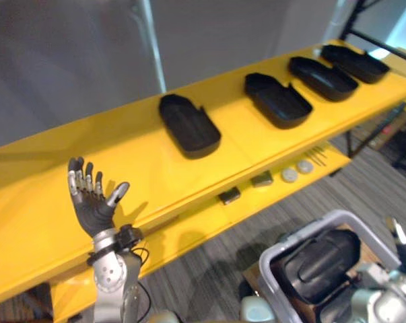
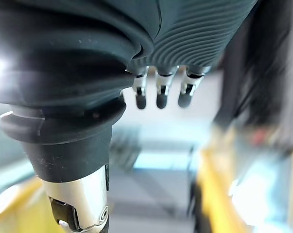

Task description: Walk over and take plastic housings, then place them on the shelf

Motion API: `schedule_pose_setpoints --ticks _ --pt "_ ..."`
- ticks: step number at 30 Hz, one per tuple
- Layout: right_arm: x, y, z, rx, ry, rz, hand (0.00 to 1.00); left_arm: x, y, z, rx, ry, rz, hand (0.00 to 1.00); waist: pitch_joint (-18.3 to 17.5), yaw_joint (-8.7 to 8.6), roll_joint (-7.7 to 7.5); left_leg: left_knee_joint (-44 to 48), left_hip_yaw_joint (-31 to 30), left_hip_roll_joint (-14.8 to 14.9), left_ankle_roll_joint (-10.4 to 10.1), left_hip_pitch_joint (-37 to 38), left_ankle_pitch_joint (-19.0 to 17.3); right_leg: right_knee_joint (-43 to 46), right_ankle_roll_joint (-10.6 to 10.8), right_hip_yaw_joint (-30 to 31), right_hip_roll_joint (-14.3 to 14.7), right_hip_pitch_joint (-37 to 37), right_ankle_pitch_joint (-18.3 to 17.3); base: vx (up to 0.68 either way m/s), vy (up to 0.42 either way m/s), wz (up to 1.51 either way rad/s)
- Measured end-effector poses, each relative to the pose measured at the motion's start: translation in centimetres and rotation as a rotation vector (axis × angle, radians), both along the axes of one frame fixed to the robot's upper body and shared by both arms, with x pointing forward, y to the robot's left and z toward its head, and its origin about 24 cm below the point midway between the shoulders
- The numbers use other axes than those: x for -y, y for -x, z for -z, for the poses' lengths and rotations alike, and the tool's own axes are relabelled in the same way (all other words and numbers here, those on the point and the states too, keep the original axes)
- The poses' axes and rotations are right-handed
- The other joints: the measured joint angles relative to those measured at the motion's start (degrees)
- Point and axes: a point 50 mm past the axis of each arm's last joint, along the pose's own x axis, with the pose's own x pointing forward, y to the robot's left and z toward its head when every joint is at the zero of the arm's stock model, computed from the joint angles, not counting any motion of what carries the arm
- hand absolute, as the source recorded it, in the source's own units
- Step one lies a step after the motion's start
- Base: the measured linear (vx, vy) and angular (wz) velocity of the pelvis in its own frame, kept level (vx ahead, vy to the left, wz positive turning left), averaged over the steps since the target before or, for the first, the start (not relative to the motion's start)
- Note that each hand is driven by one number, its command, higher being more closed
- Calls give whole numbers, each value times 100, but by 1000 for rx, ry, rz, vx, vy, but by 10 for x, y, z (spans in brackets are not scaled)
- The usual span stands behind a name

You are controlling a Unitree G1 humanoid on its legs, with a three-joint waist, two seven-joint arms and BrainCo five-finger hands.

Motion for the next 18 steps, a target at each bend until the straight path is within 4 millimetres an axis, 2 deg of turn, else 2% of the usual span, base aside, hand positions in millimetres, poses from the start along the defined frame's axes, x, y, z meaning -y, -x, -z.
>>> schedule_pose_setpoints --ticks 1,8,11,13,15,18 --pt "-2 7 4 -14 -13 16 0 5 -1 0 2 4 22 0 0 -108 -12 -11 44 2 -1 4 -1 1 1 39 24 -27 6 36 8 -30" --pt "-1 -2 14 -19 -54 71 0 27 -13 -10 42 -32 124 0 -1 -106 -48 89 645 99 -8 68 -115 -59 21 649 175 -379 179 -15 31 -44" --pt "1 2 16 -31 -67 115 0 46 -19 -9 30 -34 219 0 -2 -180 -39 251 885 185 -25 83 -235 -200 38 871 266 -410 298 -12 41 -42" --pt "1 6 18 -46 -68 125 0 68 -25 -7 15 -47 323 0 0 -337 -44 337 1061 213 -31 98 -317 -215 75 1065 304 -486 343 -6 47 -43" --pt "1 6 22 -61 -72 112 0 80 -29 -6 7 -62 381 0 7 -438 -57 346 1229 195 -26 188 -345 -230 100 1222 312 -514 371 3 60 -44" --pt "0 9 30 -100 -77 75 0 93 -34 -8 -4 -89 437 0 8 -446 -55 444 1102 181 29 285 -409 -208 114 1459 392 -522 383 -1 43 -52"
